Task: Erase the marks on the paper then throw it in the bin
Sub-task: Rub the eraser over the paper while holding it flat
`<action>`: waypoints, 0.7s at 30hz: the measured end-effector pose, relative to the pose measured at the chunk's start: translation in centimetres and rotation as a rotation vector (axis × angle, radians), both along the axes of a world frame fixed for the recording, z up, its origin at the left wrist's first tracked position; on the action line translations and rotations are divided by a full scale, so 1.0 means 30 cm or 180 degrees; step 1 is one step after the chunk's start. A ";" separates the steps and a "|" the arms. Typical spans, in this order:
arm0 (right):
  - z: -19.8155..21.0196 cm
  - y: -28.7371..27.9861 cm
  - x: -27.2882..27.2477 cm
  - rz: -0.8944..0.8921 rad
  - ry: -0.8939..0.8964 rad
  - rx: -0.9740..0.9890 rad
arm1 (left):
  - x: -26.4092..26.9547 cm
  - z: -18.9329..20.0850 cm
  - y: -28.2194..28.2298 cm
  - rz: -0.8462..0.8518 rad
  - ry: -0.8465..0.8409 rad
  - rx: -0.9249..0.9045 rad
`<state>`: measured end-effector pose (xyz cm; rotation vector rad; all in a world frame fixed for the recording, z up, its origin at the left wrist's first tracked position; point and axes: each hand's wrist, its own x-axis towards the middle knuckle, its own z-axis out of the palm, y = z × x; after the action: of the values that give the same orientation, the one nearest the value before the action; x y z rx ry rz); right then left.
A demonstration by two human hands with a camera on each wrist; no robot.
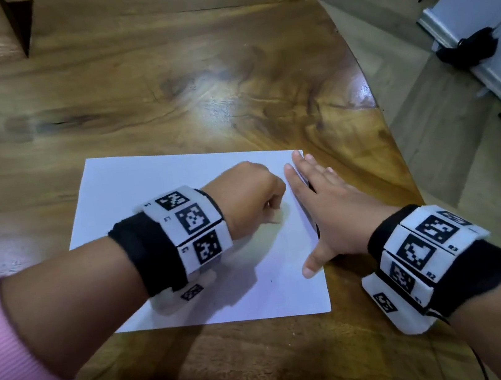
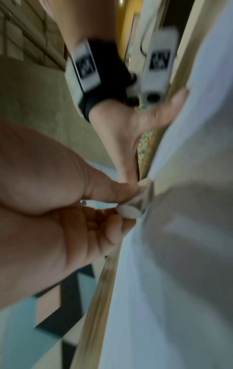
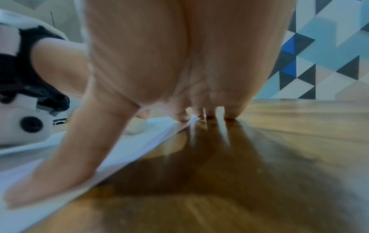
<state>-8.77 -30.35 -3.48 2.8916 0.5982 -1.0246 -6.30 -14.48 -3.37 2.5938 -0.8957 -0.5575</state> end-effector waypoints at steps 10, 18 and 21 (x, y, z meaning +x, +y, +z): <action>0.004 -0.003 -0.001 -0.0050 -0.0024 0.0100 | 0.049 0.063 0.182 -0.0025 0.0665 0.0681; 0.047 0.044 0.023 -0.0715 -0.0379 0.0560 | 0.373 0.081 0.263 0.1750 -0.0034 0.0101; 0.037 0.063 0.063 -0.1073 -0.0789 0.0517 | 0.387 0.050 0.266 0.1730 -0.0150 0.0263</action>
<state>-6.89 -28.46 -2.36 3.2695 0.1924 -0.6432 5.32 -6.50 -1.87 2.7662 -0.1540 -0.3829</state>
